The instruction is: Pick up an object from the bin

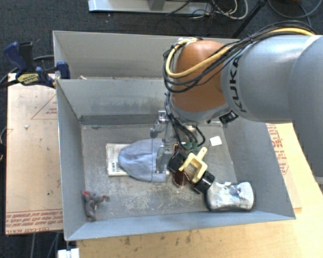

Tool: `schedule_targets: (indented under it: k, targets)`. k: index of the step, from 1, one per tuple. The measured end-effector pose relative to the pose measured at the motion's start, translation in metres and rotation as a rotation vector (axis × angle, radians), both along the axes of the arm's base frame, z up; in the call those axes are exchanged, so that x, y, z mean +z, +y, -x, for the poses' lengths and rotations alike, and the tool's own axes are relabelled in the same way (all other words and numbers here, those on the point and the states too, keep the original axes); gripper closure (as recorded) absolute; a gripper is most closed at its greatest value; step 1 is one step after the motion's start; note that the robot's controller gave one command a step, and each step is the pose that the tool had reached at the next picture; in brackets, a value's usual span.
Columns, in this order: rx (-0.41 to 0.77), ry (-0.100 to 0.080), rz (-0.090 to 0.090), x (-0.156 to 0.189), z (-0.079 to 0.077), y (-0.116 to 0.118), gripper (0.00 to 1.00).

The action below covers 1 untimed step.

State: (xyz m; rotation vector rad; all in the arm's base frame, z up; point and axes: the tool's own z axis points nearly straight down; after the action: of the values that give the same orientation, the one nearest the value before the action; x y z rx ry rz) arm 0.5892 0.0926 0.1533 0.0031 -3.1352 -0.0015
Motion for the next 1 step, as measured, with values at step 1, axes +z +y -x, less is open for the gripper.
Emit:
schedule_targets:
  k: [1]
  targets:
    - [-0.001,-0.007,0.0,0.0038,-0.0019,-0.0003,0.0]
